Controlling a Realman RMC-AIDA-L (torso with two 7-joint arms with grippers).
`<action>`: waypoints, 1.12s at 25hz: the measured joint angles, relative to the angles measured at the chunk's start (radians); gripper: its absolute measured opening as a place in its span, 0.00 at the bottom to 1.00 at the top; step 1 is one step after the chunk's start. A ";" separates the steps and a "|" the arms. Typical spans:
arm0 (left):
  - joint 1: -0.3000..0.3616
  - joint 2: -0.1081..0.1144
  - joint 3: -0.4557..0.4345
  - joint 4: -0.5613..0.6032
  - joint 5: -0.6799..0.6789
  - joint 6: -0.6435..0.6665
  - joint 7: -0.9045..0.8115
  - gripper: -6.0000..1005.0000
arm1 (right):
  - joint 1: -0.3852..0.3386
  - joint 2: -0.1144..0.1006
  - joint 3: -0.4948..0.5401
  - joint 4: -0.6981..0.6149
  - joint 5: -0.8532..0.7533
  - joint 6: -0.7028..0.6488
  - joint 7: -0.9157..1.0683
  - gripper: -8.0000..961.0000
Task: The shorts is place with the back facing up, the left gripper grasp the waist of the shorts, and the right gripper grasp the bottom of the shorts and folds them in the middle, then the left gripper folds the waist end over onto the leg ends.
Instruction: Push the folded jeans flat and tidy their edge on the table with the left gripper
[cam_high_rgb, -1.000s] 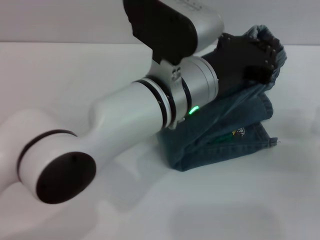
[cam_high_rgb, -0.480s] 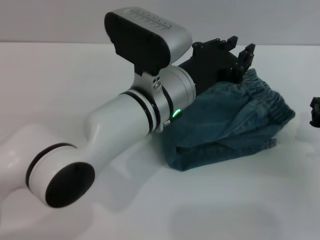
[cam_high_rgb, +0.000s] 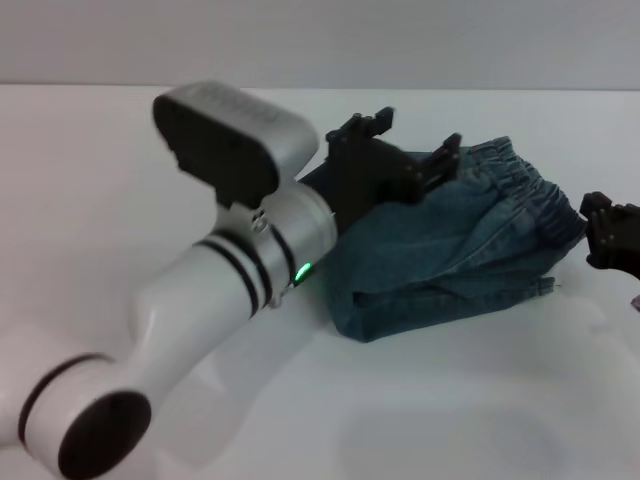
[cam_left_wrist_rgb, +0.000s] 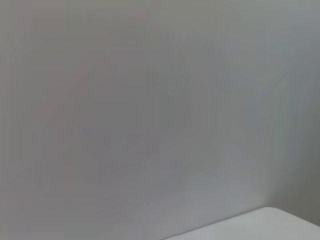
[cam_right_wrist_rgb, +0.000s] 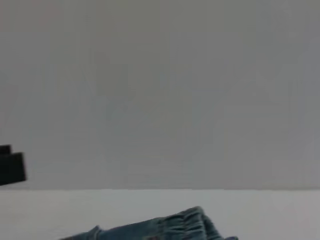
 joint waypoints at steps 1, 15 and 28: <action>0.007 0.000 0.020 0.027 0.008 0.061 0.002 0.71 | -0.001 0.002 0.003 -0.006 0.015 0.015 -0.064 0.01; 0.025 -0.005 0.198 0.376 0.083 0.528 -0.119 0.60 | 0.192 0.008 -0.065 -0.506 0.659 0.500 -0.774 0.01; 0.014 -0.003 0.344 0.432 0.088 0.473 -0.323 0.05 | 0.178 0.008 -0.092 -0.702 0.789 0.737 -0.810 0.01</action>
